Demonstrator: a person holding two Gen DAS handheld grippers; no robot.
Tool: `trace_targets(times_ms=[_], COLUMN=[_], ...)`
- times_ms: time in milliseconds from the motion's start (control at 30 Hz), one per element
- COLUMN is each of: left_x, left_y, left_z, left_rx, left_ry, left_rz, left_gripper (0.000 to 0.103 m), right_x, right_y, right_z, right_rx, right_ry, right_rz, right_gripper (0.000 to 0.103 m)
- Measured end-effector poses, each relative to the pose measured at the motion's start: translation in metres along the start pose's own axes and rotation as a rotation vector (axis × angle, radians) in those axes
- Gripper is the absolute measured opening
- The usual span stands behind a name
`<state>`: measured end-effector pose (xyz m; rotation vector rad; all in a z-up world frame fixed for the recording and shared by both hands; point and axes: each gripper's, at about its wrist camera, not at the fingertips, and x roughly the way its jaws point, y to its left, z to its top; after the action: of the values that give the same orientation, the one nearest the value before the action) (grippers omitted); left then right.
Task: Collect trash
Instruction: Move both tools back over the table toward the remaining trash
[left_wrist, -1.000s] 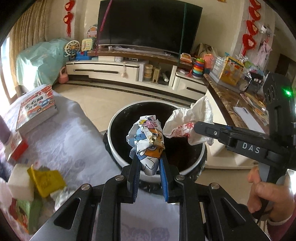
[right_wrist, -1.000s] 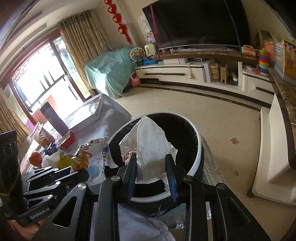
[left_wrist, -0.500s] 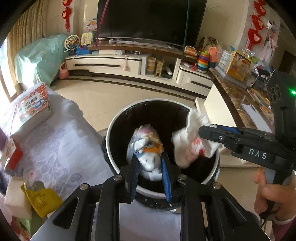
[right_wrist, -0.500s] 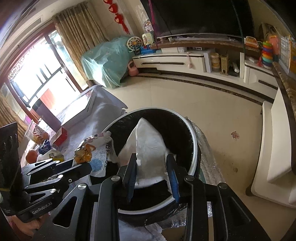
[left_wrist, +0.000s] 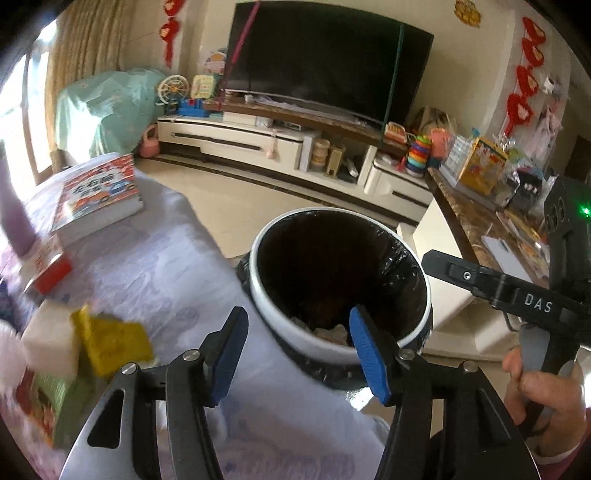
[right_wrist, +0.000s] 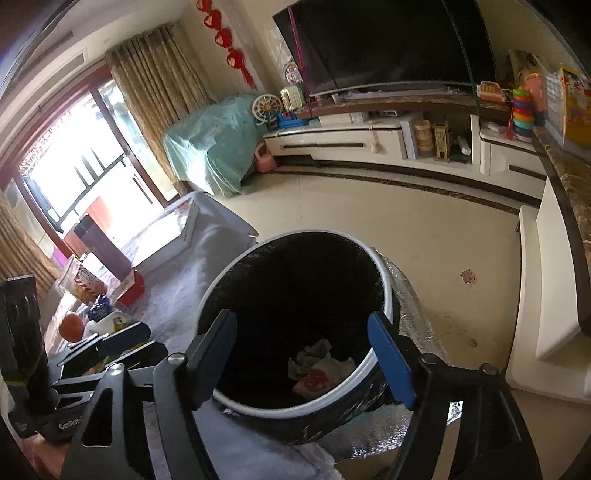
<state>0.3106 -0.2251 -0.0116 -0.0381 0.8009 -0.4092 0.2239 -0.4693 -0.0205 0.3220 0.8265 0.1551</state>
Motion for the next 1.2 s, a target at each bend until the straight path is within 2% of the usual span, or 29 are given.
trace_targets(times_ms=[300,700,967,1200], left_x=[-0.053,-0.118,-0.143,-0.148], left_y=[0.023,0.048,0.058,0.061], left_z=[-0.067,-0.127,-0.147,-0.147], left_rx=[-0.089,-0.198,-0.246,-0.225], left_ry=[-0.046,-0.097,-0.091,-0.031], left_rz=[0.025,0.103,0.145,0.119], left_gripper=[0.059,0.059,0.059,0.063], right_x=[-0.011,-0.006,0.0,0.008], right_y=[0.034,0.077,0.107,0.122], right_z=[-0.032,-0.075,-0.095,-0.105], right_rx=[-0.005,-0.014,-0.045,-0.066], right_ry=[-0.03,0.002,0.022,0.051], right_rz=[0.058,0.149,0.185,0.202], right_gripper=[0.089,0.09,0.09,0.09])
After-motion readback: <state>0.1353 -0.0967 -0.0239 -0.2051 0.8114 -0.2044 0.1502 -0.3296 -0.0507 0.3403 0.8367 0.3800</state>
